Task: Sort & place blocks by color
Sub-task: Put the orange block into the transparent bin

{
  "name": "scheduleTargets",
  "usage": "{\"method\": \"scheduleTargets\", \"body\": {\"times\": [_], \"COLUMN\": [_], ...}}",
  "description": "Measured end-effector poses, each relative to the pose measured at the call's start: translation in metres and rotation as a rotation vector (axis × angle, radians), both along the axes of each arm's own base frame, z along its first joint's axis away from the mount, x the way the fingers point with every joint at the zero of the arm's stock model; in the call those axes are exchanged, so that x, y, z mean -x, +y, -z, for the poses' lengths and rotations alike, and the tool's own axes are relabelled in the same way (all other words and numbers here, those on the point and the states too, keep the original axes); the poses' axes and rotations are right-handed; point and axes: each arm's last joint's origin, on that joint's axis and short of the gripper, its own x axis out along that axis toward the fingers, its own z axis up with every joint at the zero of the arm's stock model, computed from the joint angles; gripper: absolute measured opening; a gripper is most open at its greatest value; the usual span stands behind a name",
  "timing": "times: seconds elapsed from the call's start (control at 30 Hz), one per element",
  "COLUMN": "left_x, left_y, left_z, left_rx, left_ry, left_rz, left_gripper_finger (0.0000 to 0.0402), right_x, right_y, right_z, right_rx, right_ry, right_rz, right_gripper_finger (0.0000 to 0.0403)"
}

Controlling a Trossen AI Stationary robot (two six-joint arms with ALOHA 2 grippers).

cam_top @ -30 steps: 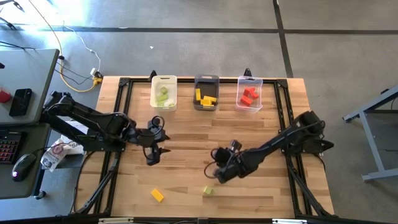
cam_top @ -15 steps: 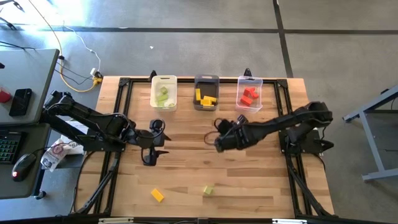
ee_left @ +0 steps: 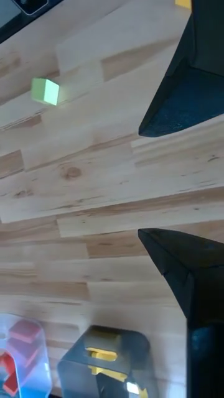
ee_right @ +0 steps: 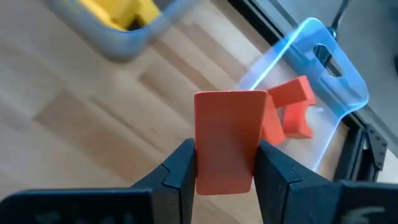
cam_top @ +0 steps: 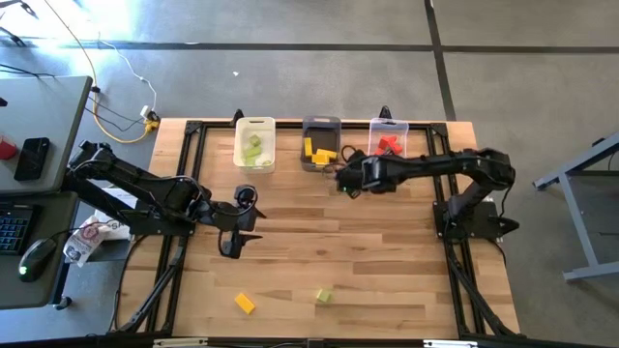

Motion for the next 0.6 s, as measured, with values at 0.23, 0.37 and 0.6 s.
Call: {"method": "scheduleTargets", "body": {"times": [0.23,0.37,0.6], "left_x": [0.000,0.000,0.000], "left_y": [0.000,0.000,0.000], "left_z": [0.000,0.000,0.000], "left_rx": [-0.039,-0.063,-0.126], "left_ry": [0.005,0.007,0.014], "left_rz": [0.041,0.060,0.117], "left_gripper_finger": [0.0239,0.0239,0.0239], "right_x": [0.009,0.016,0.031], "right_y": [-0.044,-0.065,-0.098], "right_z": [0.001,0.001,0.003], "right_rx": [-0.039,-0.074,-0.167], "right_ry": [0.050,0.080,0.101], "right_rz": [0.072,0.093,0.124], "right_gripper_finger": [0.0100,0.0100,0.0100]}}
